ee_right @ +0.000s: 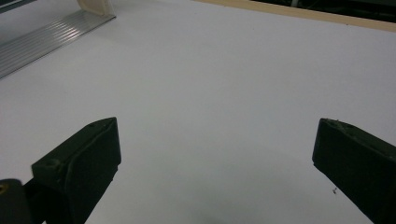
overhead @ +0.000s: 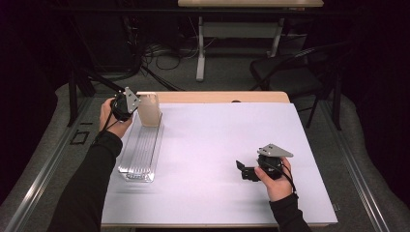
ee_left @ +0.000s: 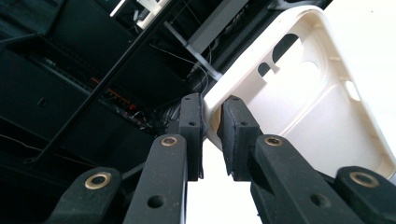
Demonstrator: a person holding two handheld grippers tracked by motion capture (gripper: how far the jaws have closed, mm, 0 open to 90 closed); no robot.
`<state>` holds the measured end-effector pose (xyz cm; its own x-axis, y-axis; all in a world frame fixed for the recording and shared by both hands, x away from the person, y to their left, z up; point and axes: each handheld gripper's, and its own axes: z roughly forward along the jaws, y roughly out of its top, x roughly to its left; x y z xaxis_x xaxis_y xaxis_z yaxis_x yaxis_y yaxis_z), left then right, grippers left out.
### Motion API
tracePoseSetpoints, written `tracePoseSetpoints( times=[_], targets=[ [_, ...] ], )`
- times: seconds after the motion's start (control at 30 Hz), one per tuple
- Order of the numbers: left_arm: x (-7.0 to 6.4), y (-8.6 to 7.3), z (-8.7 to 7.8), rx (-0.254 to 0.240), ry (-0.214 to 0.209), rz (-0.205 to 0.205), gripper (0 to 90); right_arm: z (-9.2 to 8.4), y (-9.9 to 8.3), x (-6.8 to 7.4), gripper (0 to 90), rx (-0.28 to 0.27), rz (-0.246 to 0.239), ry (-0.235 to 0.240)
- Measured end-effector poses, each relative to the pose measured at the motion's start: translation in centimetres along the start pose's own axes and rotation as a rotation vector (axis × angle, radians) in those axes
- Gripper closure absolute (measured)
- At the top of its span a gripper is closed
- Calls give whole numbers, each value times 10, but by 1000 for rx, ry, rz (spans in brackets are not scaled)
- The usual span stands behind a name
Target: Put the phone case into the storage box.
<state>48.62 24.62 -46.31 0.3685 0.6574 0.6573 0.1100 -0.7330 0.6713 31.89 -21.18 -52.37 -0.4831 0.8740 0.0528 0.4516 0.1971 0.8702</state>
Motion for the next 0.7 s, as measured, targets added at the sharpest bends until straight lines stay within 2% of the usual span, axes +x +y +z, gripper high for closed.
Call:
tracePoseSetpoints(
  times=[0.27, 0.7],
  targets=[
    [1, -1, 2, 5, 5, 17, 793, 0, 0, 0, 12, 3, 0, 0],
    [1, -1, 3, 8, -4, -14, 756, 0, 0, 0, 13, 2, -2, 0]
  ],
)
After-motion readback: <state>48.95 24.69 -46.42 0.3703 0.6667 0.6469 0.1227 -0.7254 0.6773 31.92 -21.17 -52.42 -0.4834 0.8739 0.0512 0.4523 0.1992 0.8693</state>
